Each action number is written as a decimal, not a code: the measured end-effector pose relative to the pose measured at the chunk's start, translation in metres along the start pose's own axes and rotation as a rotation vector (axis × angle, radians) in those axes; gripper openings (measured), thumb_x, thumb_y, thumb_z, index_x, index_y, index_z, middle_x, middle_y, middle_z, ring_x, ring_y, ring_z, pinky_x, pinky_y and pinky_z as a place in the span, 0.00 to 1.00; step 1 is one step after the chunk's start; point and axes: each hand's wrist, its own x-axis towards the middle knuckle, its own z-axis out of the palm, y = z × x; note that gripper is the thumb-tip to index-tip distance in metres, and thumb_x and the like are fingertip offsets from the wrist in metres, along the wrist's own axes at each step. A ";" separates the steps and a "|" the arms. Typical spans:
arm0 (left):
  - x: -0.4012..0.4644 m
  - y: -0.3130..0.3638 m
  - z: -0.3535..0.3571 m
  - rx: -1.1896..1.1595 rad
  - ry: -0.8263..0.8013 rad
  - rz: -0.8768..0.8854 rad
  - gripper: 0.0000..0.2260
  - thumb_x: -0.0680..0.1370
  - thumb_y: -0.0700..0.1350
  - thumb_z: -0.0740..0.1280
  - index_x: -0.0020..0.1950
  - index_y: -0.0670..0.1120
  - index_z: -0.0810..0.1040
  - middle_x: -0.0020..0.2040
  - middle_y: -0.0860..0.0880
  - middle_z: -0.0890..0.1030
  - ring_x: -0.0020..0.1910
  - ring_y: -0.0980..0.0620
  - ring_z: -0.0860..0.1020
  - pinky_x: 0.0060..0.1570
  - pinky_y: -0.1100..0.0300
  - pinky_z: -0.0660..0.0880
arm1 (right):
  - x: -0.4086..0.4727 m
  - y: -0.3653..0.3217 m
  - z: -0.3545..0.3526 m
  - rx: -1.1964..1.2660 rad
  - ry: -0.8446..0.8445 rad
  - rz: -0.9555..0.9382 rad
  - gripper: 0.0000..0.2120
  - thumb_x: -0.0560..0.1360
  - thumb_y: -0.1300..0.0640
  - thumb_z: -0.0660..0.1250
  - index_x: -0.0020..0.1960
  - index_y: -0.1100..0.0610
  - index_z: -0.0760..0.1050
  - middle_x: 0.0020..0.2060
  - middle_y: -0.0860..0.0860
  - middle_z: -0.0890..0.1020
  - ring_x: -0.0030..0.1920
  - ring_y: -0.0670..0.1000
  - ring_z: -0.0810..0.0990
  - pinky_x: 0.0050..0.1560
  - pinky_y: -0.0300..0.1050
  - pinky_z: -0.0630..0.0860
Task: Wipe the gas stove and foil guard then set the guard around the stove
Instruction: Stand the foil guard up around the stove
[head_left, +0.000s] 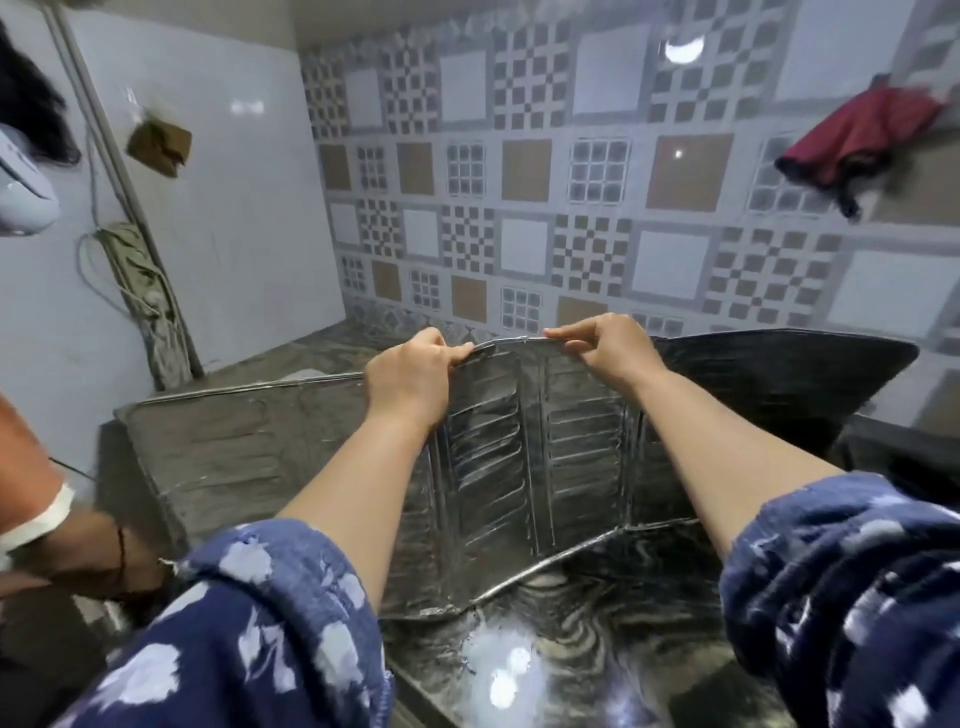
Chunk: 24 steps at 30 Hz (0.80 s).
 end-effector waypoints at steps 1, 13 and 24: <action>0.000 0.000 0.001 0.017 -0.002 0.014 0.11 0.80 0.51 0.60 0.59 0.57 0.78 0.52 0.51 0.80 0.49 0.43 0.80 0.36 0.58 0.67 | -0.002 0.005 -0.002 -0.034 0.009 -0.017 0.18 0.75 0.64 0.66 0.56 0.42 0.79 0.57 0.47 0.82 0.51 0.46 0.80 0.63 0.50 0.73; 0.001 -0.009 -0.010 0.149 -0.104 0.161 0.20 0.79 0.48 0.64 0.68 0.68 0.67 0.54 0.54 0.81 0.51 0.47 0.81 0.38 0.56 0.75 | -0.018 0.037 -0.027 -0.257 0.125 -0.014 0.22 0.76 0.66 0.62 0.61 0.42 0.76 0.56 0.49 0.82 0.59 0.53 0.76 0.64 0.55 0.65; 0.036 0.004 -0.006 0.071 0.002 0.027 0.17 0.80 0.44 0.61 0.65 0.62 0.73 0.54 0.50 0.81 0.51 0.44 0.80 0.42 0.53 0.76 | -0.006 0.025 -0.042 -0.166 0.268 -0.099 0.22 0.74 0.68 0.64 0.59 0.44 0.77 0.51 0.52 0.84 0.49 0.52 0.77 0.58 0.55 0.72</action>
